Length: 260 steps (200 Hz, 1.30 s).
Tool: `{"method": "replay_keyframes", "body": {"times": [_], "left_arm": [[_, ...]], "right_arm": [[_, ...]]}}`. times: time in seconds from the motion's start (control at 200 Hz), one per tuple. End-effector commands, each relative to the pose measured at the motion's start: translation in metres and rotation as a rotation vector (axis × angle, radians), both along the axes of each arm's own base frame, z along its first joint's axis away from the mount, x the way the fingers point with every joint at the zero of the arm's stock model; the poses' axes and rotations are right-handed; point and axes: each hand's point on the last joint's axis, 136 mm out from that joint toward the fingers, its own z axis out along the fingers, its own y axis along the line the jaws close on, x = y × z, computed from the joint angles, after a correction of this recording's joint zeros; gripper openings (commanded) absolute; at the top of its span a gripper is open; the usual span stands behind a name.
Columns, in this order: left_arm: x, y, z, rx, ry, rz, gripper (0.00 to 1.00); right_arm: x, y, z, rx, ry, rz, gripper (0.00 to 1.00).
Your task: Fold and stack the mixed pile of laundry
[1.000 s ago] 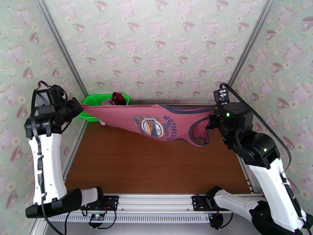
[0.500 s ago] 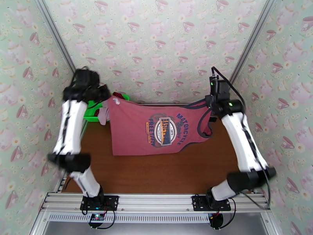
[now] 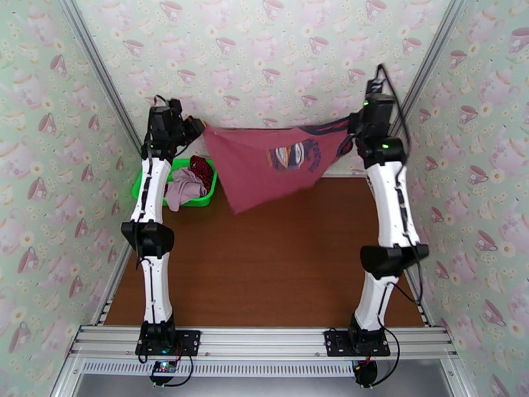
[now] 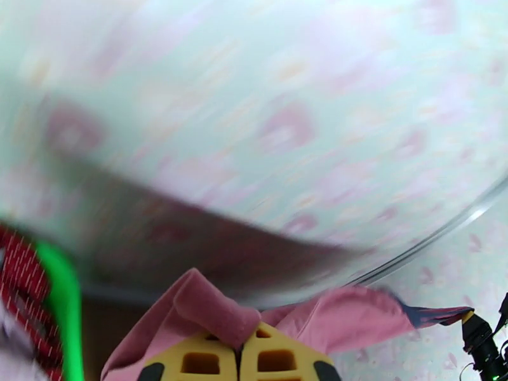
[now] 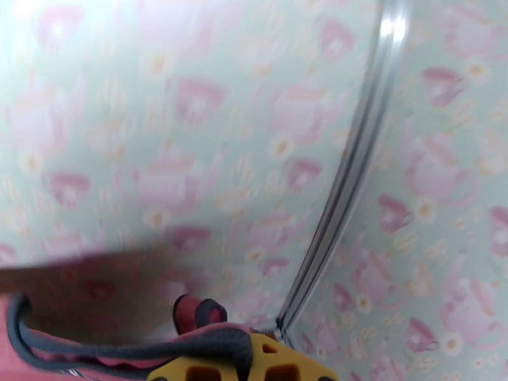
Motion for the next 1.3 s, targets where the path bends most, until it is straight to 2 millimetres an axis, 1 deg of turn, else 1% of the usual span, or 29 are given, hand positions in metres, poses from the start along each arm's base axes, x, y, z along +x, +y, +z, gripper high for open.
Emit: {"method": "replay_keyframes", "body": {"times": [0.0, 0.04, 0.085, 0.105, 0.14, 0.155, 0.165, 0.19, 0.195, 0.24, 0.275, 0.331, 0.371, 0.391, 0.396, 0.406, 0.451, 0.476, 0.541, 0.616, 0.736, 0.796, 0.871, 0.912, 0.927, 0.957, 1.127, 1.237, 1.297], "left_arm": [[-0.066, -0.005, 0.115, 0.018, -0.3, -0.035, 0.0], [-0.068, -0.007, 0.104, 0.037, -0.274, -0.045, 0.0], [-0.069, -0.011, 0.081, 0.056, -0.227, -0.063, 0.0], [-0.071, -0.014, 0.072, 0.063, -0.214, -0.072, 0.0], [-0.073, -0.017, 0.046, 0.074, -0.177, -0.082, 0.0], [-0.073, -0.018, 0.033, 0.078, -0.158, -0.082, 0.0], [-0.075, -0.019, 0.028, 0.08, -0.155, -0.083, 0.0], [-0.077, -0.02, 0.002, 0.082, -0.124, -0.081, 0.0], [-0.077, -0.02, -0.001, 0.083, -0.121, -0.081, 0.0], [-0.084, -0.022, -0.043, 0.083, -0.078, -0.079, 0.0], [-0.09, -0.024, -0.082, 0.084, -0.024, -0.077, 0.0], [-0.098, -0.024, -0.141, 0.084, 0.059, -0.064, 0.0], [-0.107, -0.025, -0.189, 0.068, 0.134, -0.064, 0.0], [-0.111, -0.026, -0.207, 0.059, 0.158, -0.063, 0.0], [-0.112, -0.027, -0.214, 0.055, 0.17, -0.066, 0.0], [-0.114, -0.027, -0.222, 0.049, 0.181, -0.065, 0.0], [-0.124, -0.03, -0.259, 0.022, 0.235, -0.07, 0.0], [-0.134, -0.03, -0.285, 0.008, 0.286, -0.065, 0.0], [-0.148, -0.027, -0.322, -0.033, 0.356, -0.036, 0.0], [-0.162, -0.02, -0.348, -0.068, 0.415, 0.014, 0.0], [-0.178, -0.009, -0.369, -0.044, 0.502, 0.079, 0.0], [-0.185, -0.002, -0.372, -0.017, 0.527, 0.117, 0.0], [-0.192, 0.006, -0.366, 0.007, 0.534, 0.151, 0.0], [-0.194, 0.008, -0.357, 0.017, 0.524, 0.157, 0.0], [-0.195, 0.008, -0.353, 0.02, 0.519, 0.156, 0.0], [-0.198, 0.009, -0.347, 0.028, 0.519, 0.155, 0.0], [-0.204, 0.027, -0.306, 0.151, 0.494, 0.228, 0.0], [-0.213, 0.035, -0.305, 0.218, 0.527, 0.251, 0.0], [-0.219, 0.036, -0.315, 0.229, 0.555, 0.249, 0.0]], "right_arm": [[-0.044, -0.014, 0.061, 0.046, -0.208, -0.03, 0.0], [-0.039, -0.012, 0.042, 0.036, -0.161, -0.018, 0.0], [-0.037, -0.007, 0.021, 0.036, -0.123, 0.009, 0.0], [-0.033, -0.005, 0.002, 0.037, -0.09, 0.022, 0.0], [-0.031, -0.001, -0.026, 0.047, -0.058, 0.044, 0.0], [-0.033, 0.0, -0.032, 0.051, -0.059, 0.054, 0.0], [-0.031, 0.002, -0.047, 0.053, -0.035, 0.059, 0.0], [-0.031, 0.004, -0.071, 0.058, -0.009, 0.074, 0.0], [-0.032, 0.004, -0.071, 0.061, -0.015, 0.076, 0.0], [-0.032, 0.008, -0.123, 0.074, 0.051, 0.093, 0.0], [-0.035, 0.01, -0.162, 0.087, 0.105, 0.103, 0.0], [-0.043, 0.012, -0.222, 0.117, 0.19, 0.112, 0.0], [-0.052, 0.013, -0.261, 0.146, 0.249, 0.111, 0.0], [-0.057, 0.014, -0.28, 0.162, 0.279, 0.113, 0.0], [-0.057, 0.014, -0.28, 0.162, 0.279, 0.113, 0.0], [-0.061, 0.014, -0.292, 0.174, 0.297, 0.114, 0.0], [-0.073, 0.016, -0.325, 0.213, 0.346, 0.117, 0.0], [-0.079, 0.017, -0.335, 0.23, 0.36, 0.118, 0.0], [-0.099, 0.02, -0.361, 0.271, 0.392, 0.127, 0.0], [-0.119, 0.019, -0.368, 0.285, 0.4, 0.123, 0.0], [-0.146, 0.012, -0.364, 0.275, 0.396, 0.095, 0.0], [-0.159, 0.006, -0.358, 0.257, 0.395, 0.073, 0.0], [-0.174, -0.001, -0.349, 0.231, 0.387, 0.046, 0.0], [-0.181, -0.005, -0.344, 0.219, 0.382, 0.031, 0.0], [-0.185, -0.006, -0.334, 0.218, 0.35, 0.03, 0.0], [-0.191, -0.009, -0.326, 0.219, 0.329, 0.018, 0.0], [-0.209, -0.026, -0.294, 0.226, 0.266, -0.076, 0.0], [-0.218, -0.033, -0.291, 0.211, 0.318, -0.121, 0.0], [-0.22, -0.032, -0.296, 0.211, 0.353, -0.116, 0.0]]}}
